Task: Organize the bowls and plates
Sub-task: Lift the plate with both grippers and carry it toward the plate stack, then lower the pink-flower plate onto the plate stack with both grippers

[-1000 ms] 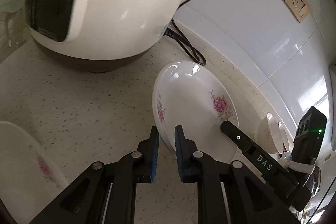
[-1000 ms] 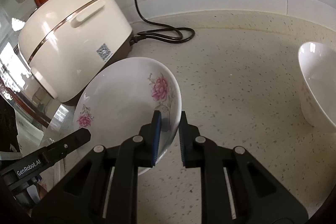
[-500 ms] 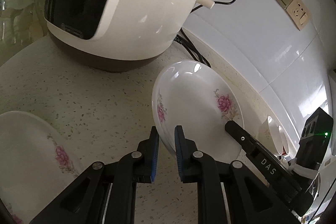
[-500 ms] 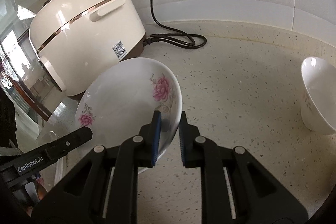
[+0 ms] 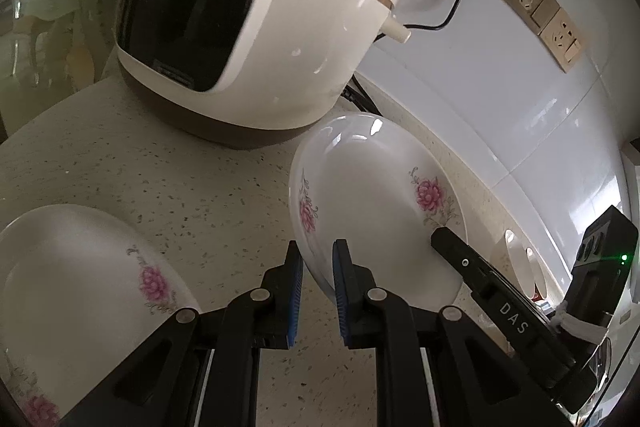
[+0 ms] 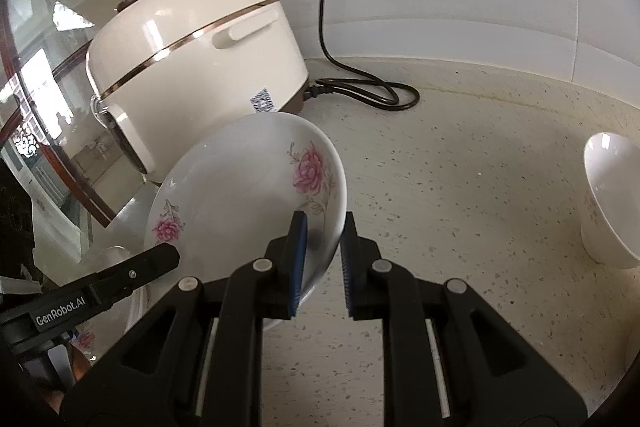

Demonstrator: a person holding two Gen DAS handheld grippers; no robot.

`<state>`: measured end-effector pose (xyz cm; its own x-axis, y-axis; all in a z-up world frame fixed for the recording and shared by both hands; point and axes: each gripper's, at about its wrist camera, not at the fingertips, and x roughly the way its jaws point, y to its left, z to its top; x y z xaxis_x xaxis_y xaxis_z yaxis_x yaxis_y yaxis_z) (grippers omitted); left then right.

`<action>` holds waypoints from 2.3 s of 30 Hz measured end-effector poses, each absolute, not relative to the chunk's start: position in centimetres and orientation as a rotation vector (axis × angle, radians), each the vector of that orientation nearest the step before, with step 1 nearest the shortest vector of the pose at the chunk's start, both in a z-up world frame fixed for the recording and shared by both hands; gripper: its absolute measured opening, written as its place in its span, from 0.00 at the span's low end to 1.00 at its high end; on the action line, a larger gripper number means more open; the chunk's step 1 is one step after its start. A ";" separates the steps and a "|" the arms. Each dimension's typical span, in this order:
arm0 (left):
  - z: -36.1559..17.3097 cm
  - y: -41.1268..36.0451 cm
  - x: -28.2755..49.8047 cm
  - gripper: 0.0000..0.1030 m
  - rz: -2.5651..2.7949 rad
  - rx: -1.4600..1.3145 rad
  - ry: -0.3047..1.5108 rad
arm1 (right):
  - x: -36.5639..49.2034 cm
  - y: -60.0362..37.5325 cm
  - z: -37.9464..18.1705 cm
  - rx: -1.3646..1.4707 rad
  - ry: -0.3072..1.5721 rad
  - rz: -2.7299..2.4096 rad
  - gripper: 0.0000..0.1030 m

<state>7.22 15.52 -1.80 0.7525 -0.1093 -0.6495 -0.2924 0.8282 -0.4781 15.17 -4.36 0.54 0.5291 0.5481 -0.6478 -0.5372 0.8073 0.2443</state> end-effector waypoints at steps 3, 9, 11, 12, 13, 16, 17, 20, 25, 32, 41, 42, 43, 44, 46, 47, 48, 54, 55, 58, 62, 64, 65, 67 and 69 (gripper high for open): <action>-1.6 15.5 6.4 0.15 0.117 -0.603 0.705 | 14.7 -4.0 0.8 0.007 0.762 0.674 0.19; -0.9 15.8 4.3 0.15 0.150 -0.607 0.665 | 13.5 -2.9 1.3 -0.017 0.733 0.741 0.19; -0.7 16.0 3.5 0.15 0.163 -0.611 0.653 | 13.0 -2.4 1.5 -0.025 0.723 0.766 0.19; -0.7 16.1 3.0 0.15 0.168 -0.615 0.648 | 12.8 -2.2 1.5 -0.029 0.720 0.774 0.19; -0.7 16.3 2.6 0.15 0.173 -0.620 0.644 | 12.6 -1.9 1.6 -0.033 0.717 0.781 0.19; -0.3 16.2 1.5 0.15 0.192 -0.626 0.631 | 12.0 -1.2 1.6 -0.049 0.713 0.808 0.19; -0.3 16.2 1.1 0.15 0.199 -0.628 0.628 | 11.7 -0.9 1.6 -0.055 0.713 0.818 0.19; -0.5 16.3 -0.2 0.15 0.219 -0.640 0.617 | 11.0 -0.1 1.5 -0.074 0.715 0.846 0.19; -0.9 17.1 -2.9 0.15 0.264 -0.668 0.599 | 9.8 1.2 1.2 -0.110 0.713 0.890 0.19; -1.7 18.4 -5.0 0.15 0.321 -0.697 0.583 | 7.9 3.1 0.9 -0.160 0.706 0.956 0.19; -2.0 19.5 -7.9 0.15 0.377 -0.706 0.577 | 5.6 4.5 0.5 -0.218 0.697 1.015 0.20; -2.1 19.5 -7.9 0.15 0.382 -0.704 0.577 | 5.4 4.6 0.5 -0.223 0.696 1.020 0.20; -2.1 19.6 -8.2 0.15 0.387 -0.702 0.577 | 5.2 4.7 0.5 -0.228 0.692 1.024 0.20; -2.1 19.7 -8.5 0.15 0.396 -0.697 0.577 | 5.1 4.9 0.5 -0.234 0.689 1.030 0.21; -2.1 19.7 -8.7 0.15 0.408 -0.689 0.576 | 4.9 5.1 0.4 -0.243 0.687 1.039 0.21; -2.1 19.7 -8.8 0.15 0.413 -0.686 0.576 | 4.8 5.2 0.3 -0.246 0.688 1.045 0.21; -2.1 19.7 -9.0 0.15 0.417 -0.683 0.576 | 4.7 5.3 0.3 -0.250 0.689 1.048 0.21; -2.1 19.9 -10.3 0.15 0.445 -0.668 0.575 | 3.9 6.1 -0.1 -0.284 0.683 1.077 0.22; -2.1 20.0 -10.5 0.15 0.449 -0.667 0.574 | 3.9 6.2 -0.2 -0.289 0.682 1.081 0.22; -2.1 20.3 -10.8 0.15 0.461 -0.662 0.574 | 3.6 6.7 -0.5 -0.310 0.686 1.091 0.22; -2.2 20.4 -11.1 0.15 0.477 -0.651 0.584 | 3.3 7.0 -0.7 -0.332 0.684 1.098 0.22; -2.4 20.5 -11.2 0.15 0.478 -0.651 0.589 | 3.1 7.2 -0.8 -0.348 0.680 1.097 0.23; -2.5 20.6 -11.3 0.15 0.479 -0.650 0.592 | 3.0 7.3 -0.9 -0.353 0.680 1.097 0.23; -2.6 20.7 -11.4 0.15 0.481 -0.651 0.596 | 3.1 7.4 -1.0 -0.359 0.681 1.097 0.23; -2.8 20.7 -11.5 0.15 0.482 -0.653 0.597 | 3.2 7.4 -1.1 -0.359 0.682 1.096 0.23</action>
